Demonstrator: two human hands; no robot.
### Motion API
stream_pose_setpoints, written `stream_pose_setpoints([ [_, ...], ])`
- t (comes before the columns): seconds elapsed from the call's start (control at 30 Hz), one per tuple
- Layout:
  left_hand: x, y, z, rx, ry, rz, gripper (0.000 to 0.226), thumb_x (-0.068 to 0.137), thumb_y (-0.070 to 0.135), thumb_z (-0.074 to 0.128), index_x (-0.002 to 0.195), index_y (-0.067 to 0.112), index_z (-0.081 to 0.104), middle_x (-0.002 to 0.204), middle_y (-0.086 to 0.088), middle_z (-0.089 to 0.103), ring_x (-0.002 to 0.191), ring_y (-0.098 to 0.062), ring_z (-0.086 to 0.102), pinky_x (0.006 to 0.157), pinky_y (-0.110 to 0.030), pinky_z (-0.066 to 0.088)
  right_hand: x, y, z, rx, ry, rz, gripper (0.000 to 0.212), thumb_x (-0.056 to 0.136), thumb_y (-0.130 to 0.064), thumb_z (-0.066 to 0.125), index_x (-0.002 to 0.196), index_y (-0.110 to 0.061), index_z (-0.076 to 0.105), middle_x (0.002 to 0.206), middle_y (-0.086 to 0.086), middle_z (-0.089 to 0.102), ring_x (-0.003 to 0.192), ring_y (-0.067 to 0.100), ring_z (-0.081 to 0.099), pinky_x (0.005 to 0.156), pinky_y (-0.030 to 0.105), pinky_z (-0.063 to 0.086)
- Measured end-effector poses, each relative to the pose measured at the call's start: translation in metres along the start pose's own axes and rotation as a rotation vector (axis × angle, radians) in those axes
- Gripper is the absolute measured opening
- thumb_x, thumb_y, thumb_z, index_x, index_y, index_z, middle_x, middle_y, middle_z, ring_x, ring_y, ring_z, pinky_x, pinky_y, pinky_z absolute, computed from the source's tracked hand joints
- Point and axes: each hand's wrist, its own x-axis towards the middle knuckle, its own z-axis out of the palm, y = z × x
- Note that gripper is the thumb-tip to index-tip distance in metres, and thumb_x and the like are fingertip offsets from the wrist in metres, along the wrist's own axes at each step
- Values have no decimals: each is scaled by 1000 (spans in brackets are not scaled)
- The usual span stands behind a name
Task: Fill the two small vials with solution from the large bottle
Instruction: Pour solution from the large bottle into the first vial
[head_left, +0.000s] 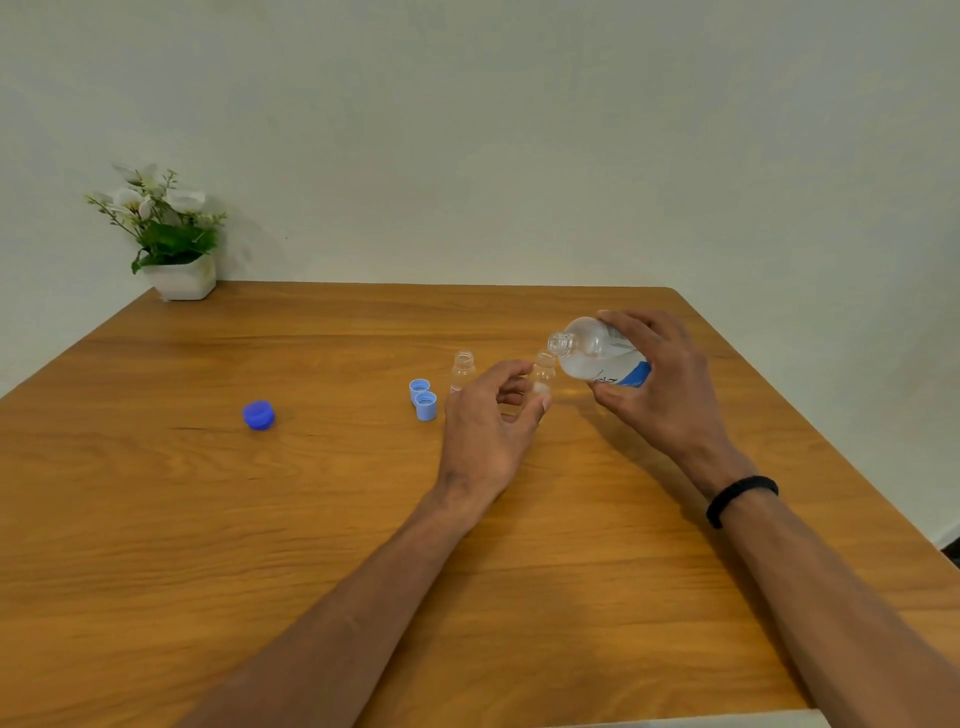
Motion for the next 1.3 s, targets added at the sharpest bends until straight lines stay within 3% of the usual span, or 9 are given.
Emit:
stream_pose_setpoints([
  [0.53, 1, -1, 0, -4, -10, -14, 44, 91, 17, 80, 133, 15, 68, 93, 24, 65, 92, 4, 68, 75, -7, 55, -1, 0, 0, 2, 0, -6, 77, 76, -14, 93, 147, -17, 62, 139, 6, 58, 129, 26, 55, 105, 51, 55],
  [0.67, 1, -3, 1, -12, -4, -15, 44, 90, 18, 81, 133, 15, 69, 95, 21, 68, 94, -1, 71, 81, -17, 61, -1, 1, 0, -6, 13, -19, 76, 75, -13, 92, 146, -16, 63, 137, 7, 59, 128, 26, 56, 105, 49, 55],
  [0.93, 1, -3, 1, -22, -8, -12, 46, 91, 17, 80, 135, 13, 67, 101, 12, 70, 95, -2, 70, 74, -7, 56, -1, 1, -1, -26, 7, -13, 78, 75, -13, 93, 146, -16, 62, 139, 8, 60, 130, 28, 56, 107, 52, 53],
  [1.3, 1, -3, 1, -4, -3, -11, 44, 91, 17, 80, 133, 13, 69, 101, 11, 72, 94, -2, 70, 77, -9, 57, -2, 0, -2, -44, 12, -20, 78, 75, -12, 93, 146, -16, 62, 139, 8, 60, 130, 28, 55, 107, 54, 53],
])
